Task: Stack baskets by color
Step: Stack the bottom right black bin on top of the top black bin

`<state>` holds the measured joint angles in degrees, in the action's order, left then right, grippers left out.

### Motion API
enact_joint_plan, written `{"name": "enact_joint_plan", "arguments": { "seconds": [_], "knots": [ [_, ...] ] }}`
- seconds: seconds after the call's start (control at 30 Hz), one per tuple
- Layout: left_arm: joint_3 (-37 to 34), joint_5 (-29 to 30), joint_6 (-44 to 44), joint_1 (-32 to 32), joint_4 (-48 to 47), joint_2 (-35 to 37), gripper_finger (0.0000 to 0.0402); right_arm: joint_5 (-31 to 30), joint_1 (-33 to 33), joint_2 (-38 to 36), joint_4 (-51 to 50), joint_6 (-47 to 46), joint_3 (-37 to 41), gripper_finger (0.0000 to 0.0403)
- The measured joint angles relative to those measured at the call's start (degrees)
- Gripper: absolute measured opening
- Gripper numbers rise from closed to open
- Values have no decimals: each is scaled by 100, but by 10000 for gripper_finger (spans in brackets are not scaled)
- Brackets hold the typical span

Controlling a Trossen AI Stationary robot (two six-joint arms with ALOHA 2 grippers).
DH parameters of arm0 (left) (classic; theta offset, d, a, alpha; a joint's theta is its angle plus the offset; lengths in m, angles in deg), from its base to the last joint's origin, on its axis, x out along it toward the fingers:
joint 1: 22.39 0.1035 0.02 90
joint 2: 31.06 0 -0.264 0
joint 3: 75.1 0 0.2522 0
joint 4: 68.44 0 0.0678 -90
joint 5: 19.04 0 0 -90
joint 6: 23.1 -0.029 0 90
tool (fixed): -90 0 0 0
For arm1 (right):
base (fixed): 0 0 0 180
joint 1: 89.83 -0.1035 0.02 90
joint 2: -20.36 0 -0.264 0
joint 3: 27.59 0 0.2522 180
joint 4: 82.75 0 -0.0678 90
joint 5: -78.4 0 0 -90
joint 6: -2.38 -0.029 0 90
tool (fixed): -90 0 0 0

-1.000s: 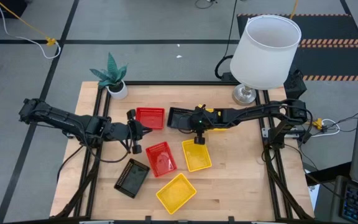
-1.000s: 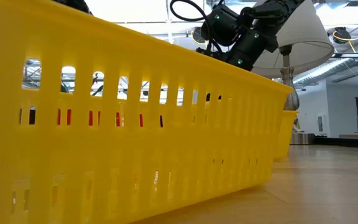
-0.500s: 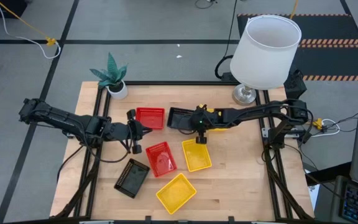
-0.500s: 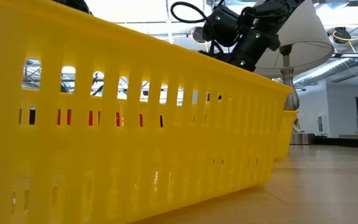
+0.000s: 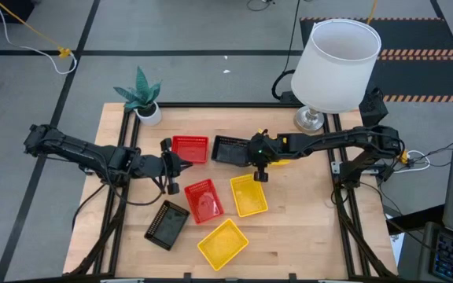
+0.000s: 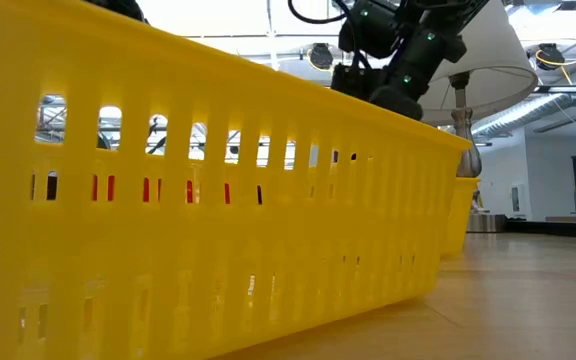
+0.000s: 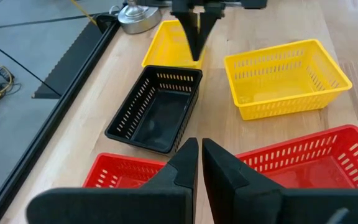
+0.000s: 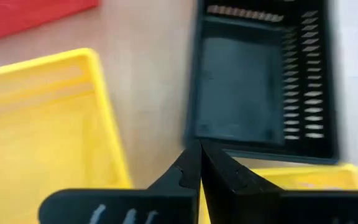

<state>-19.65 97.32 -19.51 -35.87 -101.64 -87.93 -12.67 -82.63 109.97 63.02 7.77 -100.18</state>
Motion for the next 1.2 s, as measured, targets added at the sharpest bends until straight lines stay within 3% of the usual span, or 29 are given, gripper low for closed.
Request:
{"name": "enact_joint_plan", "arguments": {
  "seconds": [0.57, 0.7, 1.2],
  "knots": [
    [0, -16, -11, 0, 4, 0, 26, 470, -2, 106, 147, -23, -2, 2],
    [0, -18, -11, 0, 13, 1, 26, 864, -4, 260, 294, 49, -4, 2],
    [0, -18, -15, 0, 13, 2, 26, 552, 66, 257, 178, 127, -2, 2]
  ]
}}
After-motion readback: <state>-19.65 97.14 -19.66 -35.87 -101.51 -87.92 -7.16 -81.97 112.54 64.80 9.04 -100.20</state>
